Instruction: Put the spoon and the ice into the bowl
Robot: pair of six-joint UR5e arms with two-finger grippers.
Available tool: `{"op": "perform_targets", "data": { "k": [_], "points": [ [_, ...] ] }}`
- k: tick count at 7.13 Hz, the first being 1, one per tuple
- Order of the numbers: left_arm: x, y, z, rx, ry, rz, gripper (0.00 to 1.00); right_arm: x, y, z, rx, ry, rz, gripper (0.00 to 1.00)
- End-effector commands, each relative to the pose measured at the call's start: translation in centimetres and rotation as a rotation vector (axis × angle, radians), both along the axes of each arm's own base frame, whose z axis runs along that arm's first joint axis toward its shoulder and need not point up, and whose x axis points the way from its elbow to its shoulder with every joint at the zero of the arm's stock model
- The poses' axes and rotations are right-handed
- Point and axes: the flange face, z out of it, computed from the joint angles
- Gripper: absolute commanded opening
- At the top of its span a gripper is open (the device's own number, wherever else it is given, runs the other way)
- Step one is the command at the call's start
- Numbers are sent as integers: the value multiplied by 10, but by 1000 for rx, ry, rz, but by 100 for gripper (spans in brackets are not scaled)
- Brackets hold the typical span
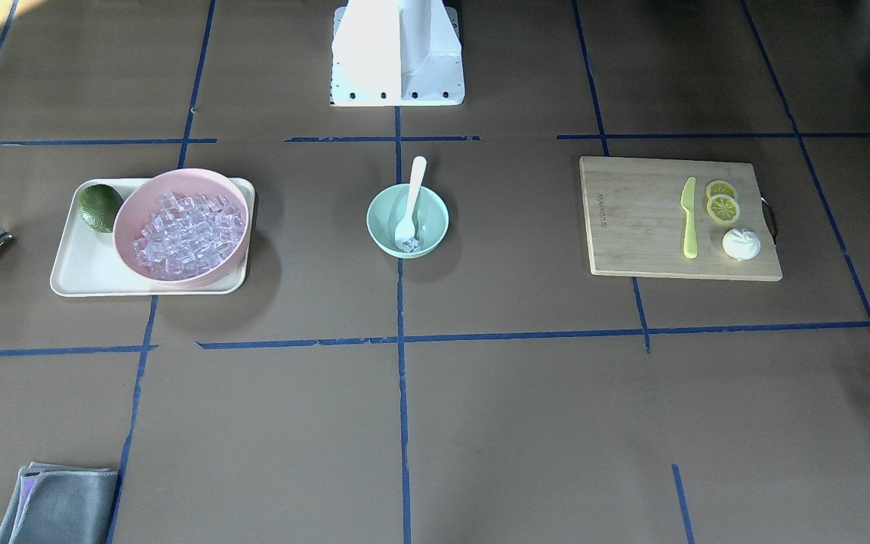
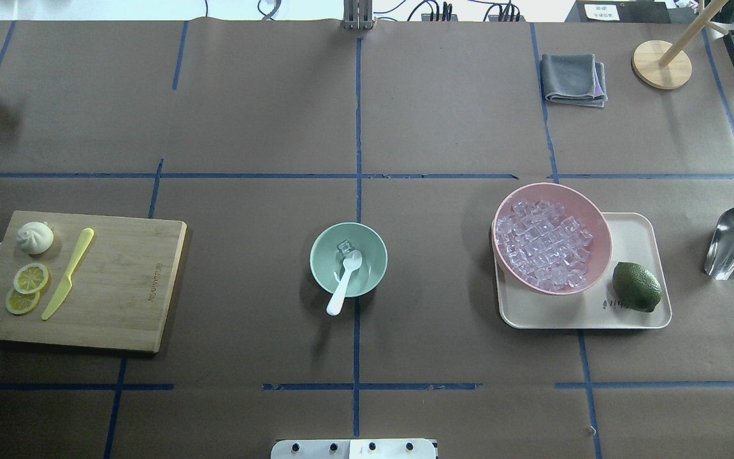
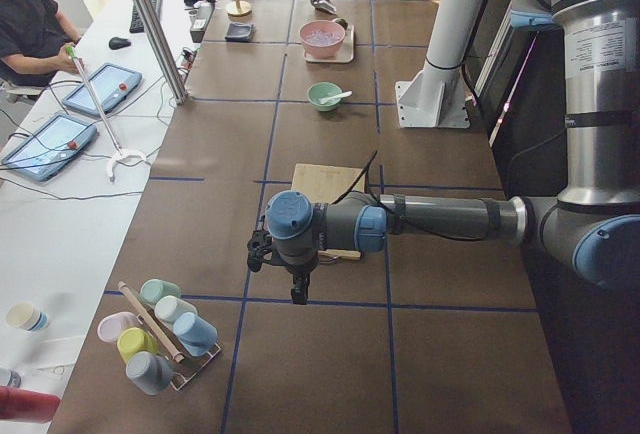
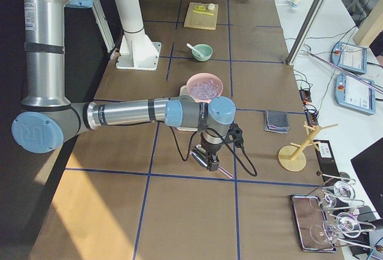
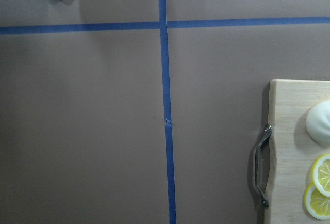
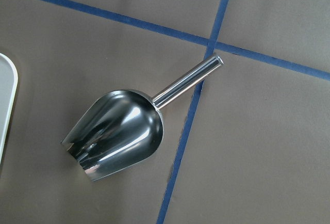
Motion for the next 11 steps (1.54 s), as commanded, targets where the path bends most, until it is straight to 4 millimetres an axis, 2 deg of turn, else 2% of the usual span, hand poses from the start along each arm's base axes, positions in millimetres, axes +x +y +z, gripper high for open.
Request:
{"op": "perform_targets", "data": {
  "k": [1, 3, 5, 8, 9, 11],
  "points": [
    [-1, 3, -9, 14, -1, -2, 100, 0, 8, 7, -7, -4, 4, 99],
    [0, -1, -8, 15, -1, 3, 100, 0, 7, 17, -49, 0, 28, 99],
    [0, -2, -14, 21, -1, -2, 100, -1, 8, 16, -51, -3, 32, 99],
    [-7, -2, -6, 19, -108, -5, 100, 0, 7, 24, -71, 1, 38, 99],
    [-8, 2, -2, 6, -103, -6, 100, -1, 6, 21, -83, 3, 58, 99],
    [-1, 6, -7, -34, -1, -7, 100, -1, 5, 19, -86, 3, 65, 99]
  ]
}}
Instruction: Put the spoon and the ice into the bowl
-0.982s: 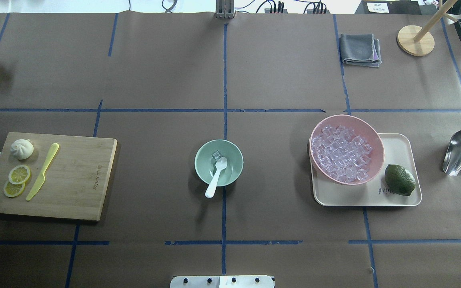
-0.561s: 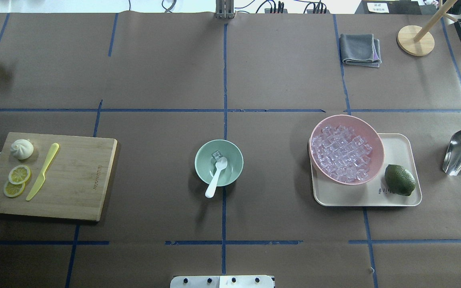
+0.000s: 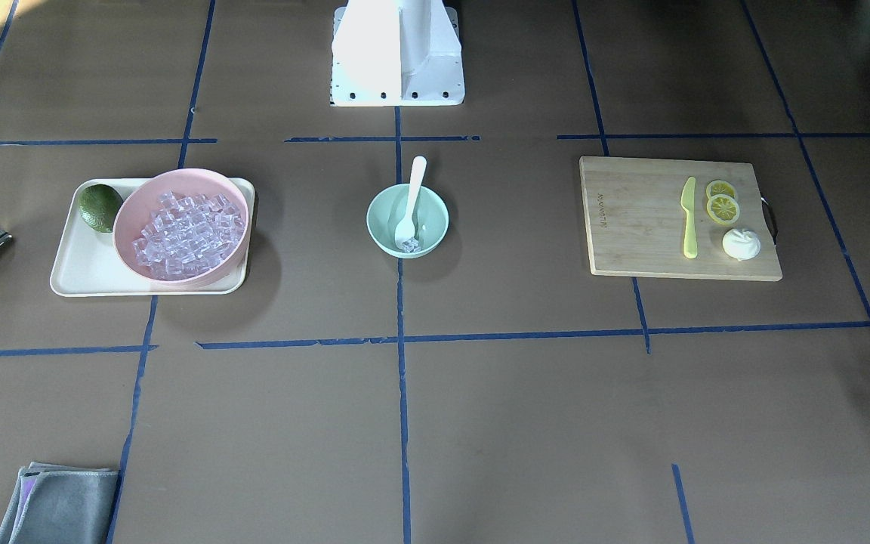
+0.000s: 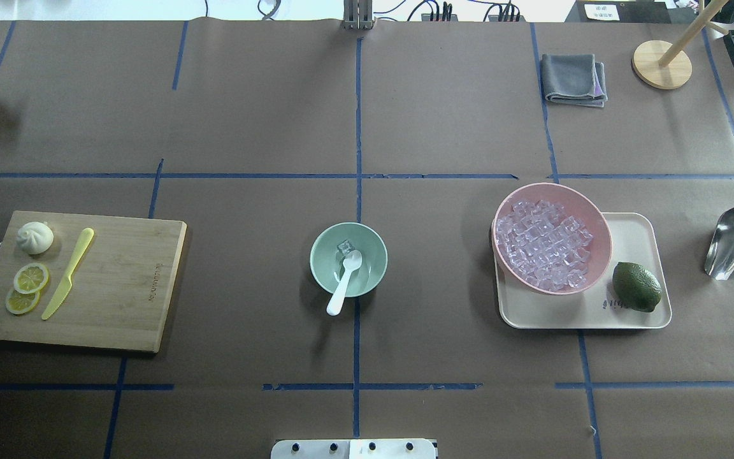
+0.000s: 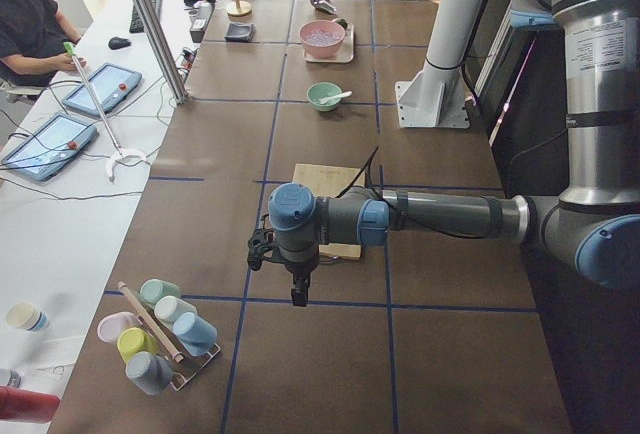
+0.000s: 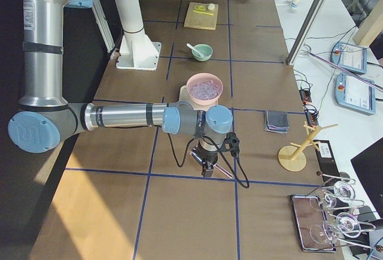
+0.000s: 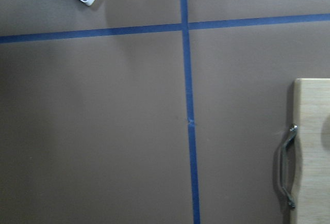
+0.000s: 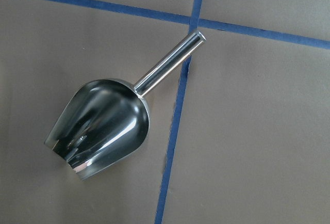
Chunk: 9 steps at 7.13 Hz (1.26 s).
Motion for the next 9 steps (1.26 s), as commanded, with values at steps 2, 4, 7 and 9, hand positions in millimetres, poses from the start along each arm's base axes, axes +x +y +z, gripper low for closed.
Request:
{"op": "perform_targets", "data": {
  "k": [2, 4, 7, 9],
  "points": [
    [2, 4, 4, -38, 36, -2, 100, 0, -1, -3, 1, 0, 5, 99],
    [2, 7, 12, -78, 35, -6, 100, 0, -1, -2, 0, 0, 5, 99],
    [2, 13, 10, -98, 36, -3, 100, 0, 2, 0, -6, -1, 6, 99],
    [3, 9, -17, -51, 38, 2, 100, 0, 1, 1, -7, 1, 6, 99]
  ]
}}
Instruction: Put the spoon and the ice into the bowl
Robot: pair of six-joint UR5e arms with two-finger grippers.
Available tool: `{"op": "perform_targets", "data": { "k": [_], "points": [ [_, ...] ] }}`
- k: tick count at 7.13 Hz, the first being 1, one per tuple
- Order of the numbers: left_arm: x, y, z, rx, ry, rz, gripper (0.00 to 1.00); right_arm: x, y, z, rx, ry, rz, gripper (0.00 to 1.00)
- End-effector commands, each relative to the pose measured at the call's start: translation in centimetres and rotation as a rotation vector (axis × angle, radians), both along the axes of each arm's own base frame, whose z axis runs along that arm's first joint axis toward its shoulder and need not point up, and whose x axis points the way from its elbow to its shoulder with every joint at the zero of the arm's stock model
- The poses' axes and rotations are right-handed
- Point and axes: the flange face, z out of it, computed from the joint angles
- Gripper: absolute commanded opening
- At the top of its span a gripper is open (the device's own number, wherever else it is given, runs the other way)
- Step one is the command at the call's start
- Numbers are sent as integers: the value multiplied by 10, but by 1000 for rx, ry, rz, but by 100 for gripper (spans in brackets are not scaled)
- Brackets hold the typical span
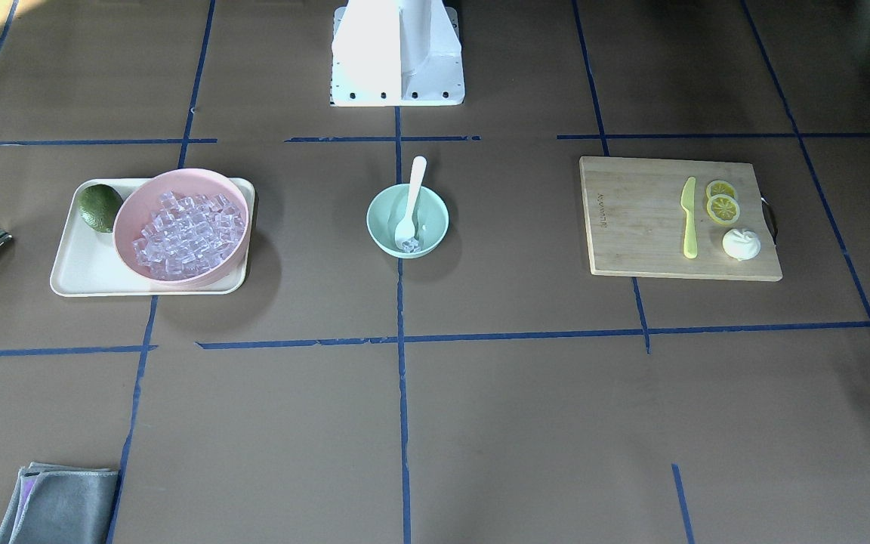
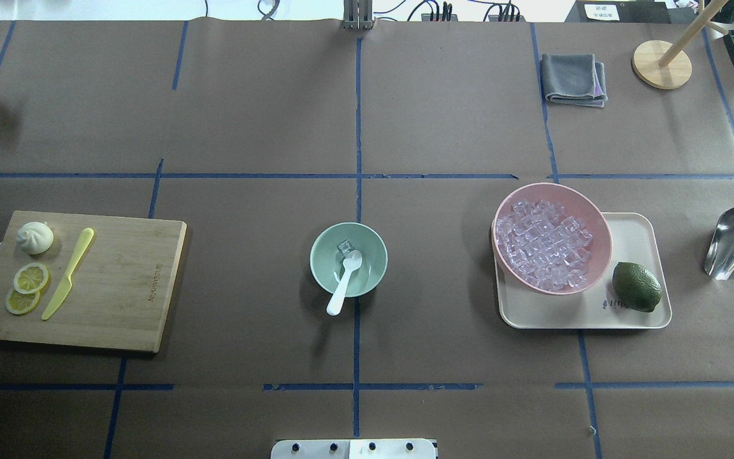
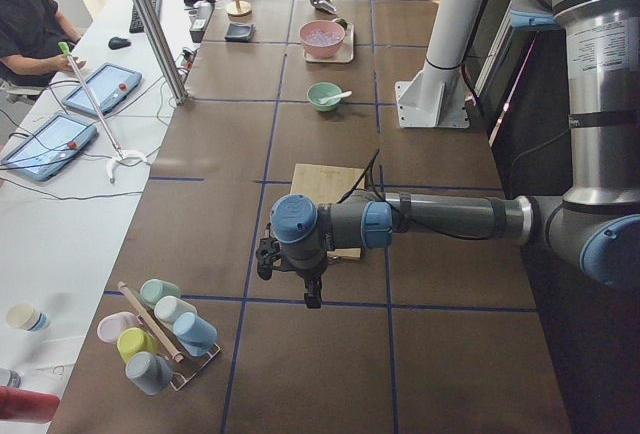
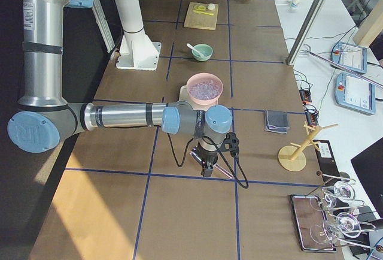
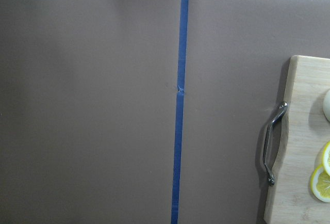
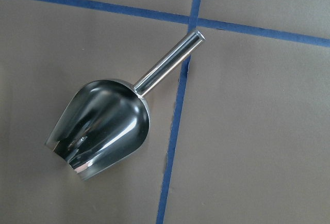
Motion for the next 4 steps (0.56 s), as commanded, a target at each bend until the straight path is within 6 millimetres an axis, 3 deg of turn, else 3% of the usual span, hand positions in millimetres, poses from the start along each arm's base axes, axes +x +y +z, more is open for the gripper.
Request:
{"op": "perform_targets", "data": {
  "k": [1, 4],
  "points": [
    [0, -1, -18, 35, -1, 4, 100, 0, -2, 0, 2, 1, -1, 99],
    [0, 3, -29, 55, 1, 3, 100, 0, -3, -3, 6, 1, 0, 99]
  ]
}}
